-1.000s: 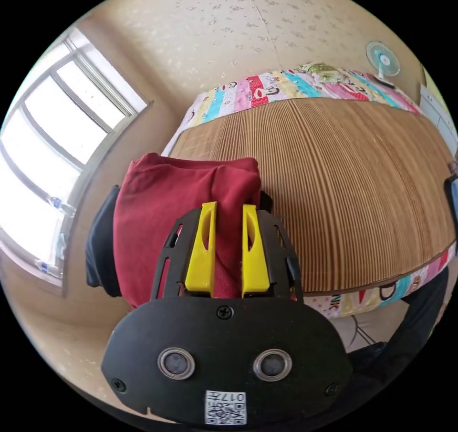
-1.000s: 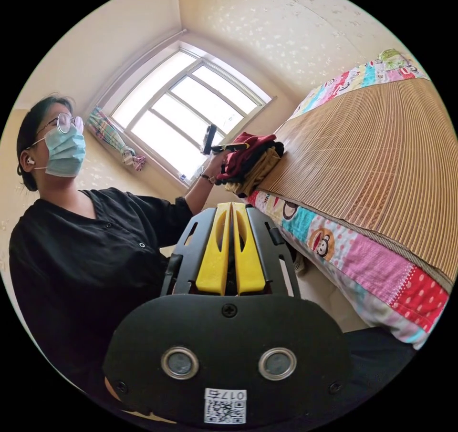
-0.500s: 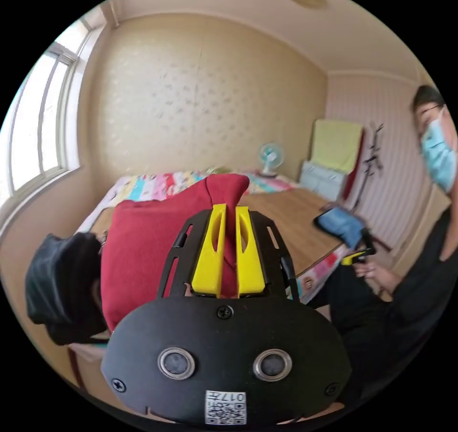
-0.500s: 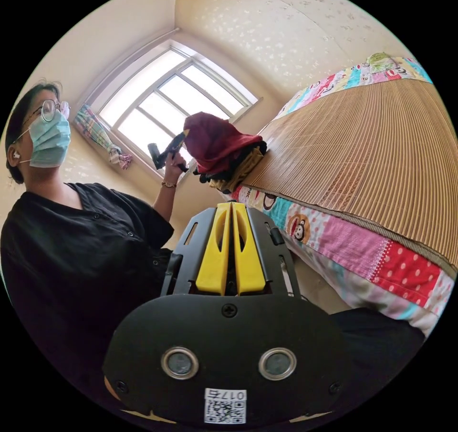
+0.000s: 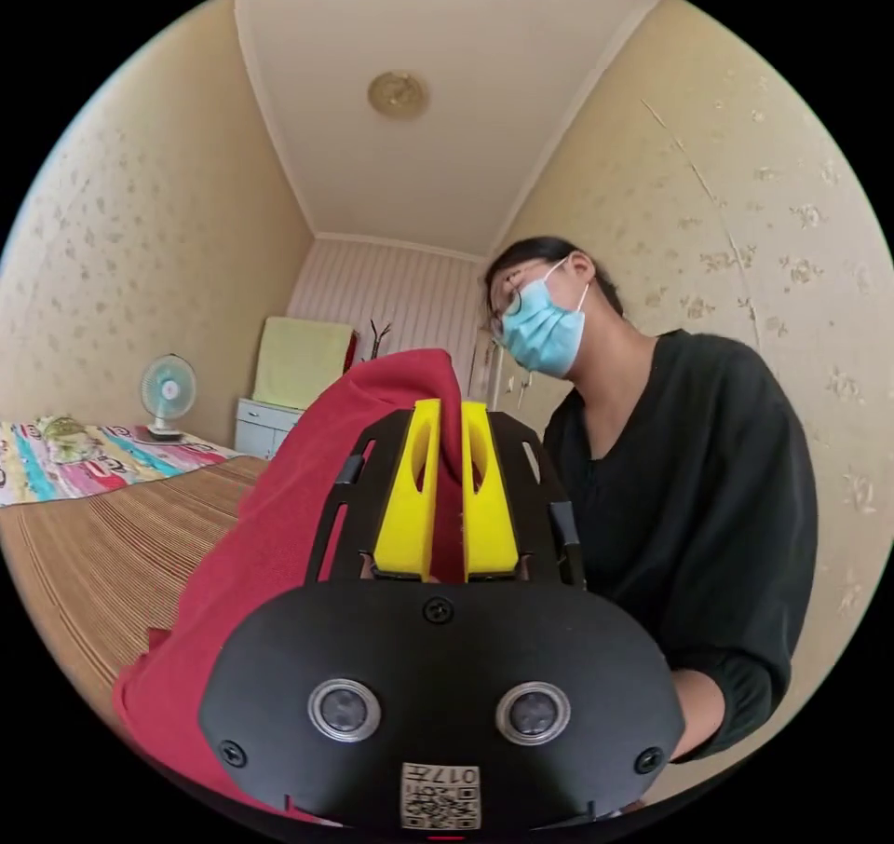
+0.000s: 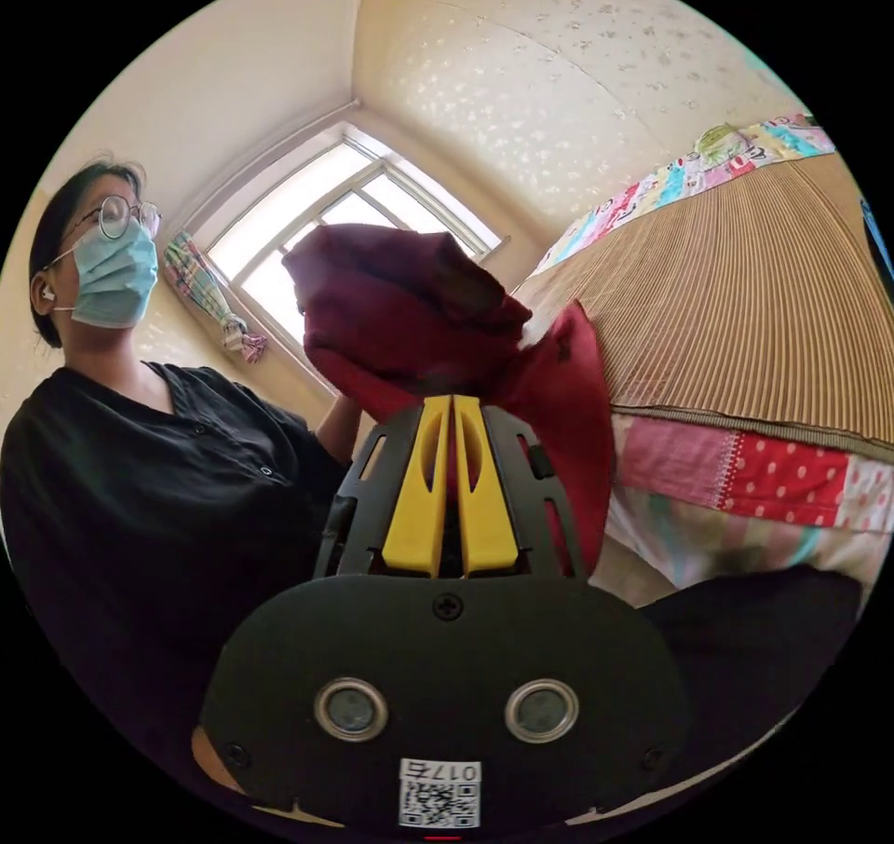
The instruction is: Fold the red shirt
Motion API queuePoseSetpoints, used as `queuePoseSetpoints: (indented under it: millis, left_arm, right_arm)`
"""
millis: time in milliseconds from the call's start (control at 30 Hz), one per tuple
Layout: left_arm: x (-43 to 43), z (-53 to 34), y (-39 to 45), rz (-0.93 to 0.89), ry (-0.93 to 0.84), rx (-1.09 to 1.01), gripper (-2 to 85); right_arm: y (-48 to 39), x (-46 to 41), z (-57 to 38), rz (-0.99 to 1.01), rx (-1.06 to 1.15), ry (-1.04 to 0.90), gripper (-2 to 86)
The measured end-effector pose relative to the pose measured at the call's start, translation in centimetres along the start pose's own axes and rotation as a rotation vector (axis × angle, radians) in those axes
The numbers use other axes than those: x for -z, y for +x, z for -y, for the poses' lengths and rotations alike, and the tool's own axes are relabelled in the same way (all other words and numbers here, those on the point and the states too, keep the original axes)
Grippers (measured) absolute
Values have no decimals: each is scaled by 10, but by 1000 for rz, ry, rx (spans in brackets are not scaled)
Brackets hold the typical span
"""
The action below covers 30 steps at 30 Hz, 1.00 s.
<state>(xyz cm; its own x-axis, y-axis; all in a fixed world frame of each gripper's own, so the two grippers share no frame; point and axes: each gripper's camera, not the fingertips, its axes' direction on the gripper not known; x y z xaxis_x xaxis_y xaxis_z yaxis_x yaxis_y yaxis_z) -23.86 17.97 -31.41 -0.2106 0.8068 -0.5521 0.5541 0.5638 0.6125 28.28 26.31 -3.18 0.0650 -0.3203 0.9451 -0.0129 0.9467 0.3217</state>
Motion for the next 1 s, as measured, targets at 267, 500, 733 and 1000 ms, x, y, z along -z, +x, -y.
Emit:
queuePoseSetpoints:
  millis: [267, 500, 733, 1000]
  left_arm:
    - [8, -88, -49, -212, 245, 302, 39]
    - [11, -57, -20, -28, 8, 240, 42]
    - [46, -46, -15, 443, -282, 491, 66]
    - [6, -7, -17, 842, -326, 500, 132]
  right_arm:
    - [-26, -63, 41, -128, 171, -41, 164]
    - [-37, -193, 91, -205, 276, -214, 173]
    - [-27, -272, 128, -97, 134, -257, 57]
    - [-49, -377, 142, -244, 161, -497, 54]
